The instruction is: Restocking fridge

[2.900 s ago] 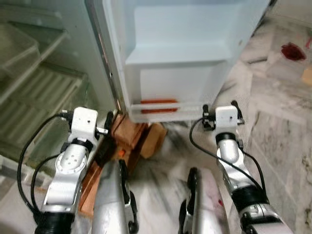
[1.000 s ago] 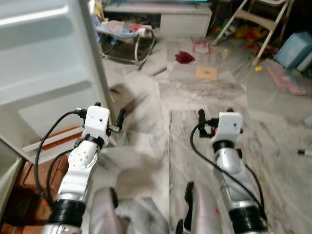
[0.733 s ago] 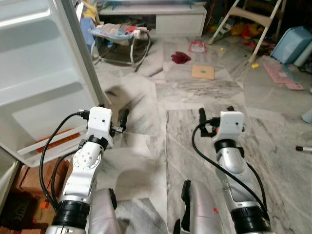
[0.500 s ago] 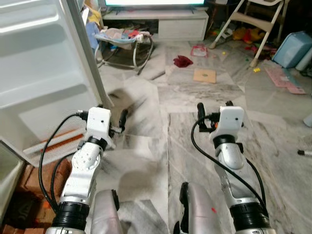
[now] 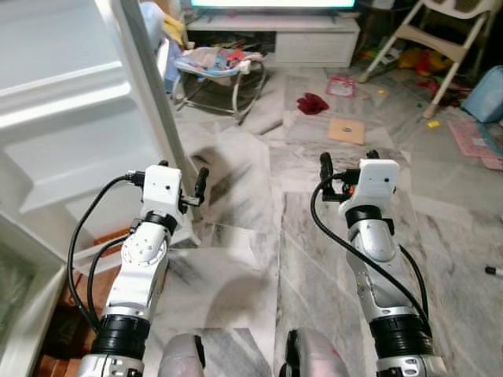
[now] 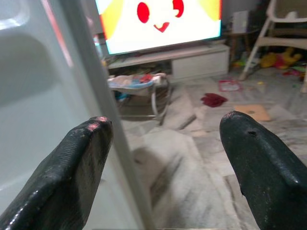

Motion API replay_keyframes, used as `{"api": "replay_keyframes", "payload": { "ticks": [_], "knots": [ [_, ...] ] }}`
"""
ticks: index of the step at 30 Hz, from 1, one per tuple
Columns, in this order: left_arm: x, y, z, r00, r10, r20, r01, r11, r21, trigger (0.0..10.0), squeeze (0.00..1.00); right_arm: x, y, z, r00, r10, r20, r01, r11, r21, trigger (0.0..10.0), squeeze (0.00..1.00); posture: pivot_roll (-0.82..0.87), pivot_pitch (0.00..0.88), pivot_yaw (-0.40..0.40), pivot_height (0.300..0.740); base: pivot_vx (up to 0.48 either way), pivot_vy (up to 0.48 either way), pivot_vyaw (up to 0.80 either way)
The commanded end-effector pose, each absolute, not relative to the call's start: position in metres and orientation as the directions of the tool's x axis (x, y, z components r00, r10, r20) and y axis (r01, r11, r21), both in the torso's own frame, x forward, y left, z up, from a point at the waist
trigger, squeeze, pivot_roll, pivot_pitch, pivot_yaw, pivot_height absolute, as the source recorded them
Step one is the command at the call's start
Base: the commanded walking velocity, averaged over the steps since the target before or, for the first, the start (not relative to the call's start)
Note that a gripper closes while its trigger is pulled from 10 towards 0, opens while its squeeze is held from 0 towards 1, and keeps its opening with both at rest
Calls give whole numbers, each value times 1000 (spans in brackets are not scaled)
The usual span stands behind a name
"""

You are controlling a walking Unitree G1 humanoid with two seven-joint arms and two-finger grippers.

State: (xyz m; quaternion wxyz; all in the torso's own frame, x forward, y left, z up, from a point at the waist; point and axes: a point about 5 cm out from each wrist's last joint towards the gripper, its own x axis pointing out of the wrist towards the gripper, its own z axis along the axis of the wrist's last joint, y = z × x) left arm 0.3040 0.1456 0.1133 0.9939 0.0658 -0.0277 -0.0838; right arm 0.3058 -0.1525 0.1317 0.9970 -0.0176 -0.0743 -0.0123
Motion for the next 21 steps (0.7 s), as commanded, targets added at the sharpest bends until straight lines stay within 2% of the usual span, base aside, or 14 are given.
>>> {"api": "replay_keyframes", "payload": {
  "ticks": [1,21],
  "knots": [
    [304,149,111,987,-155,35,148,979,141,10000,0,307,-155,134,987,-24,158,29,999,-32,10000,0,-8,0,3,740,0,0,0],
    [312,152,111,996,-81,39,74,984,164,10000,0,313,-151,137,986,4,165,2,999,-36,10000,0,-3,0,-10,740,0,0,0]
  ]
}}
